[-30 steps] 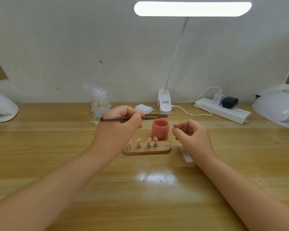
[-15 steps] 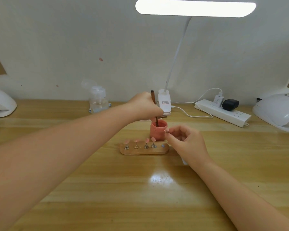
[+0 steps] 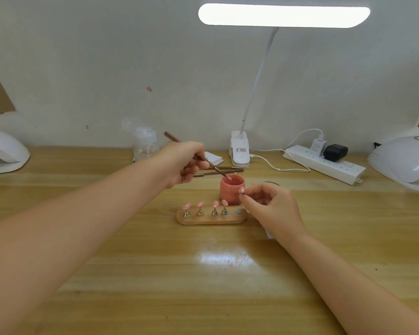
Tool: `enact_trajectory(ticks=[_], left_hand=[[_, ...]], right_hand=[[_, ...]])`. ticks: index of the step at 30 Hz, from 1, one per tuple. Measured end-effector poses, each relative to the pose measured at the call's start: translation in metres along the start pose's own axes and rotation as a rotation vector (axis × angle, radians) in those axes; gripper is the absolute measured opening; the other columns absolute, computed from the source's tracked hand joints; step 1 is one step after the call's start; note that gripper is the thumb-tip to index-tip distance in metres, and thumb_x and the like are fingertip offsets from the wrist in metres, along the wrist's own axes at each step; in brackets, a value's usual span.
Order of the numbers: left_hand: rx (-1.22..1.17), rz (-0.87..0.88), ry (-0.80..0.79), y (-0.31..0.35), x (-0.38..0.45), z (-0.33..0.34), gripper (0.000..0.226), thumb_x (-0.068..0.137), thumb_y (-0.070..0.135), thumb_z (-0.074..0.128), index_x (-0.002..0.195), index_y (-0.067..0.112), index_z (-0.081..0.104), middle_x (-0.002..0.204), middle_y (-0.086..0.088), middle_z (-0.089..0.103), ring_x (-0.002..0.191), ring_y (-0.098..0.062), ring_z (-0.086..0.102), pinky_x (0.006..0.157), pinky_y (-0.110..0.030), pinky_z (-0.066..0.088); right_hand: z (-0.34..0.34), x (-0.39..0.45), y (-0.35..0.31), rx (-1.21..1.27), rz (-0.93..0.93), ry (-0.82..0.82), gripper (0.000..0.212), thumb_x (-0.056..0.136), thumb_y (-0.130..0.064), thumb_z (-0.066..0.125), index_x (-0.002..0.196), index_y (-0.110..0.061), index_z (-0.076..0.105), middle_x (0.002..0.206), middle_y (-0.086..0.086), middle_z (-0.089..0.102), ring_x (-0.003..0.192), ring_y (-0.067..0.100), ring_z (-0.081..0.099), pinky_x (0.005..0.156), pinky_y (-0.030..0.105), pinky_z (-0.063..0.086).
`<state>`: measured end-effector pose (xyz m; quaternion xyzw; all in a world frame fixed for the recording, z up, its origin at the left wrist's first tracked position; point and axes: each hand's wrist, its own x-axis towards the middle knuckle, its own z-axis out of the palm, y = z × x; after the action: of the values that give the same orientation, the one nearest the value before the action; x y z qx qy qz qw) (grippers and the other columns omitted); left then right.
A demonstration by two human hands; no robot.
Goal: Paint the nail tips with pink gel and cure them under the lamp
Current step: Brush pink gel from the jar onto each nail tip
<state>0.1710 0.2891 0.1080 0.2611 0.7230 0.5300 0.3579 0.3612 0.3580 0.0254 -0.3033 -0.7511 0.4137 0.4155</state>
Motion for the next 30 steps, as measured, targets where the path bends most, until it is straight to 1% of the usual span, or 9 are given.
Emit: enact_trajectory(ticks=[4,7,11,14,17,21,23,26,30], left_hand=[[-0.065,-0.058,0.025,-0.011,0.002,-0.010,0.013,0.085,0.014,0.054,0.074,0.012,0.059,0.050,0.003,0.062,0.041,-0.007,0.045,0.045,-0.017,0.037],[-0.198,-0.057,0.001,-0.013,0.001,-0.012,0.012,0.085,0.013,0.054,0.074,0.012,0.059,0.051,0.003,0.062,0.038,-0.006,0.046,0.043,-0.015,0.038],[-0.252,-0.081,-0.047,-0.020,-0.003,-0.005,0.013,0.086,0.012,0.053,0.076,0.011,0.061,0.053,0.003,0.064,0.037,-0.005,0.048,0.041,-0.014,0.039],[-0.250,-0.058,0.057,-0.026,-0.003,-0.006,0.012,0.085,0.010,0.053,0.075,0.011,0.060,0.051,0.003,0.063,0.039,-0.005,0.046,0.042,-0.015,0.038],[-0.319,0.006,0.155,-0.029,-0.007,-0.012,0.012,0.085,0.010,0.054,0.075,0.010,0.061,0.050,0.002,0.062,0.043,-0.007,0.045,0.044,-0.018,0.039],[-0.414,0.226,0.163,-0.039,-0.029,-0.012,0.013,0.089,0.010,0.060,0.078,0.011,0.065,0.057,0.002,0.067,0.049,-0.006,0.053,0.046,-0.016,0.045],[-0.338,0.411,0.146,-0.049,-0.044,-0.010,0.014,0.093,0.013,0.059,0.084,0.015,0.069,0.066,0.002,0.072,0.058,-0.006,0.060,0.055,-0.015,0.049],[-0.227,0.659,0.163,-0.065,-0.067,-0.008,0.016,0.094,0.013,0.062,0.090,0.023,0.074,0.080,0.001,0.076,0.075,-0.007,0.069,0.066,-0.015,0.053],[-0.075,0.814,0.102,-0.075,-0.087,-0.003,0.016,0.089,0.020,0.065,0.097,0.032,0.072,0.088,0.007,0.075,0.086,-0.010,0.071,0.071,-0.016,0.054]], right_hand=[[0.000,0.000,-0.001,0.002,-0.006,0.001,0.008,0.080,-0.010,0.074,0.076,-0.016,0.073,0.072,-0.003,0.071,0.065,0.004,0.064,0.065,0.026,0.053],[0.000,0.000,-0.001,0.005,-0.015,0.001,0.009,0.080,-0.010,0.075,0.076,-0.018,0.073,0.073,-0.002,0.071,0.067,0.008,0.064,0.067,0.032,0.054],[-0.001,-0.001,0.000,0.011,-0.021,0.001,0.010,0.079,-0.010,0.075,0.076,-0.019,0.074,0.073,-0.001,0.071,0.067,0.009,0.064,0.063,0.028,0.053],[0.000,0.000,0.000,0.017,-0.020,0.005,0.009,0.079,-0.010,0.075,0.077,-0.019,0.074,0.073,-0.001,0.071,0.066,0.007,0.062,0.063,0.024,0.051],[0.000,0.000,0.000,0.000,-0.026,0.014,0.009,0.080,-0.010,0.075,0.077,-0.018,0.074,0.074,0.000,0.071,0.066,0.008,0.061,0.064,0.027,0.051],[-0.001,-0.002,-0.002,-0.120,-0.133,0.031,0.005,0.082,-0.011,0.074,0.084,-0.015,0.075,0.074,-0.006,0.071,0.065,0.005,0.060,0.062,0.019,0.048],[0.000,-0.004,-0.006,-0.199,-0.227,0.059,0.006,0.083,-0.013,0.073,0.088,-0.014,0.076,0.077,-0.009,0.071,0.067,0.006,0.060,0.062,0.016,0.045],[0.000,-0.003,-0.015,-0.178,-0.279,0.097,0.009,0.084,-0.014,0.073,0.092,-0.016,0.076,0.080,-0.012,0.071,0.070,0.005,0.062,0.065,0.018,0.047],[0.002,-0.002,-0.025,-0.097,-0.271,0.113,0.010,0.083,-0.014,0.074,0.088,-0.022,0.076,0.078,-0.015,0.071,0.069,0.002,0.061,0.060,0.015,0.046]])
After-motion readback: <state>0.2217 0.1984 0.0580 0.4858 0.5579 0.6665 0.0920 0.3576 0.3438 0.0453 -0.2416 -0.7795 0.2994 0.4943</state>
